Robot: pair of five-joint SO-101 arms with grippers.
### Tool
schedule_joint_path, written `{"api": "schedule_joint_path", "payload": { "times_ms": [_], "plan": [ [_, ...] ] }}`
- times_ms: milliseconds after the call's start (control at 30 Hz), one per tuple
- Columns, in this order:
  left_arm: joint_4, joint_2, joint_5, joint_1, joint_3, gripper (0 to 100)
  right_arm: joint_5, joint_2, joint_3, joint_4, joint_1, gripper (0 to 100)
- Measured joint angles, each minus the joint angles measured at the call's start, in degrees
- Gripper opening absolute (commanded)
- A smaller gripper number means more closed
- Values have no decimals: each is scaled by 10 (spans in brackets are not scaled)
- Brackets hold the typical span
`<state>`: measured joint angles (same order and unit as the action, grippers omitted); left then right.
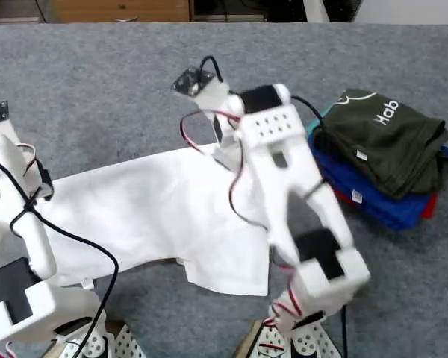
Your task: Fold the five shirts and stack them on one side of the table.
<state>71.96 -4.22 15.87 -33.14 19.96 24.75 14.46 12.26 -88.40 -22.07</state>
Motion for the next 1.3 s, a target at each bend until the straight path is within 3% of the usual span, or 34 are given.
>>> {"api": "schedule_joint_path", "payload": {
  "times_ms": [300,467,567,600,900,1300],
  "plan": [
    [-35,66,-27,3,-1,136,-7,273,244,-17,4,52],
    [-71,154,-44,3,-20,132,-7,382,359,-43,30,48],
    [-101,184,-60,3,-27,44,-7,430,431,-66,42,48],
    [-109,189,-62,4,-29,11,-7,443,454,-75,45,48],
    [-178,205,-68,7,-40,19,-7,521,624,-100,48,5],
    [-199,210,-68,6,-95,20,-7,536,680,-77,48,9]
  ]
}}
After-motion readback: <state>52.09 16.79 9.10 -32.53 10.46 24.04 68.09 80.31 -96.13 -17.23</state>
